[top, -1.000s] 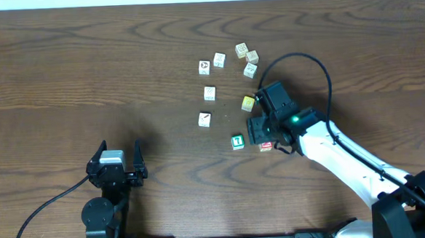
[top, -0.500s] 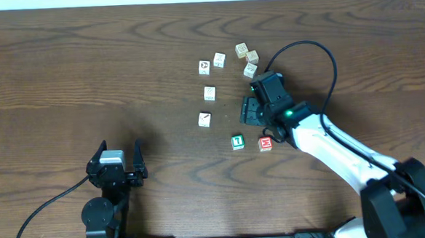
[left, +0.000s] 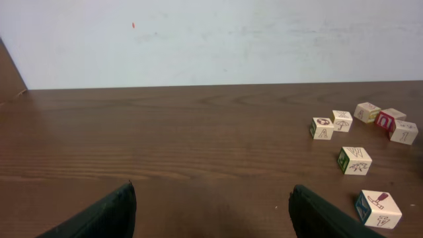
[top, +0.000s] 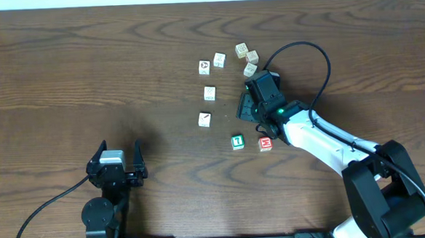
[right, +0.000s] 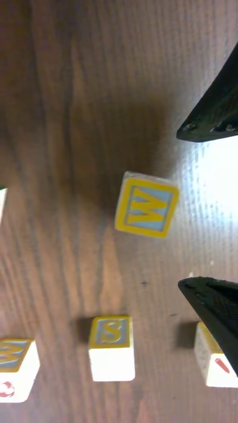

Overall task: Lift 4 blocks
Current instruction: 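Release the red M block and move the right gripper to the yellow W block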

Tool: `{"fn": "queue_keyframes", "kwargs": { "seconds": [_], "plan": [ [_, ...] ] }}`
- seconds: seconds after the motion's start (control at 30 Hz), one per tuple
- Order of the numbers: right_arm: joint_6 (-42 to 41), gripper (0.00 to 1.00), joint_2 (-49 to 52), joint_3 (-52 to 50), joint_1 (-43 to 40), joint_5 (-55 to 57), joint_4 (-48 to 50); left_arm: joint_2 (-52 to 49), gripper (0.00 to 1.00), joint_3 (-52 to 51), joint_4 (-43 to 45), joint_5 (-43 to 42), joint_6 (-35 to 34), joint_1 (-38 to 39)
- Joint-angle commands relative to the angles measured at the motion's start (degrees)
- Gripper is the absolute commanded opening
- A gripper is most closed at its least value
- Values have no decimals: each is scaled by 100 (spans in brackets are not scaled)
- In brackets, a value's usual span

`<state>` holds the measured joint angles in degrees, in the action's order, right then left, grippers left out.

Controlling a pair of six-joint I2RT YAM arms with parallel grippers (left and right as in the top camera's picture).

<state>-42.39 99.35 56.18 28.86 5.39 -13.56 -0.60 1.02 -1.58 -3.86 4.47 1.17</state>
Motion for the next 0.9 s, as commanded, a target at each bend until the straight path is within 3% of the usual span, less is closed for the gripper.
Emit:
{"fn": "queue_keyframes", "kwargs": {
  "seconds": [0.0,0.77,0.87],
  "plan": [
    [-197,63,212,87,87,184,157,31,74,-79,-225,4,-28,-35],
    [-188,58,579,87,85,450,640,31,75,-79,-225,4,-28,-35],
    [101,59,579,87,85,461,796,31,74,-79,-225,4,-31,-35]
  ]
}}
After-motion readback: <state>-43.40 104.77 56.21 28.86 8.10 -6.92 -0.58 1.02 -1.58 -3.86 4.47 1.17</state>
